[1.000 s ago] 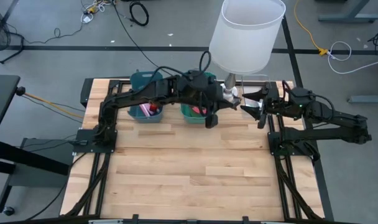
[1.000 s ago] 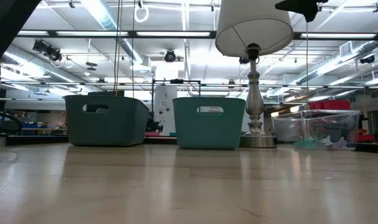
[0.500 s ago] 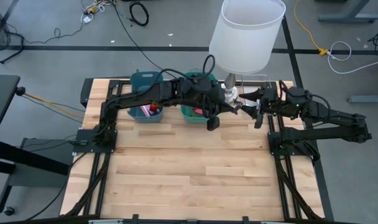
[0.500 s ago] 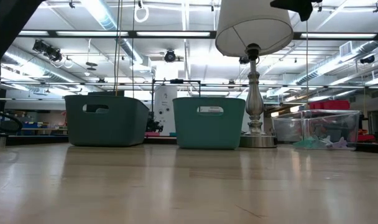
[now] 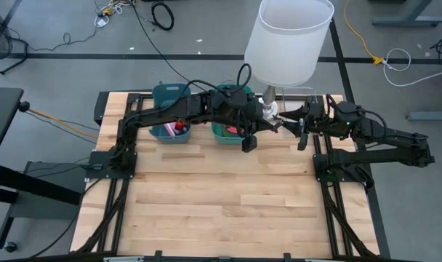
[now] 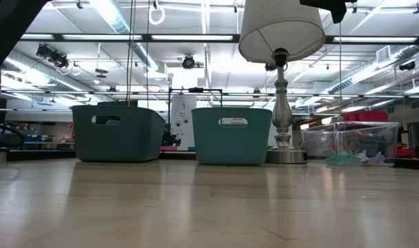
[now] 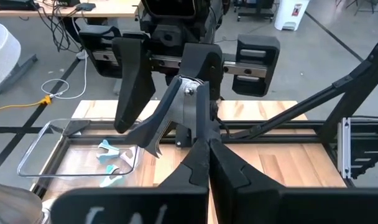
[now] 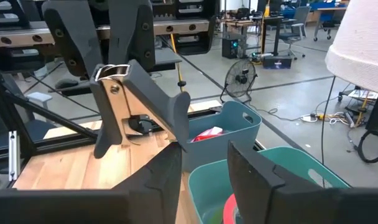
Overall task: Pick and place Stapler, Stapler remover, tape
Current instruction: Put the black staple remover into the transparent bin
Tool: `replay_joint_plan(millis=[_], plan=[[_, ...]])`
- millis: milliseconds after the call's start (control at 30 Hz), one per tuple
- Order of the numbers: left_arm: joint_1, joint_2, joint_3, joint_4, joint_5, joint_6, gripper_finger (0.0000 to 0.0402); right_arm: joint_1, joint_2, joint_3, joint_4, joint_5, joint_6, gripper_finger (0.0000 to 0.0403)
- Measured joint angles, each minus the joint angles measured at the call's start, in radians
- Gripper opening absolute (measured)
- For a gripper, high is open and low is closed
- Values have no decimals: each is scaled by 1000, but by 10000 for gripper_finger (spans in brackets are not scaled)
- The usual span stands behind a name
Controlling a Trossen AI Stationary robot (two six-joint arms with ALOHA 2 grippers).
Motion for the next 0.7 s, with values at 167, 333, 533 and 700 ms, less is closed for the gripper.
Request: replay_joint_plan(millis=[167, 333, 533, 700], plan=[[0, 0, 0, 0, 0, -1, 0, 0, 0, 0, 10, -31, 0, 113], [0, 0, 0, 0, 0, -7, 0, 0, 0, 0, 30, -34, -1, 103], [0, 0, 0, 0, 0, -8, 0, 0, 1, 0, 36, -34, -3, 87], [0, 0, 0, 0, 0, -26, 0, 0, 1, 0, 36, -56, 0, 56]])
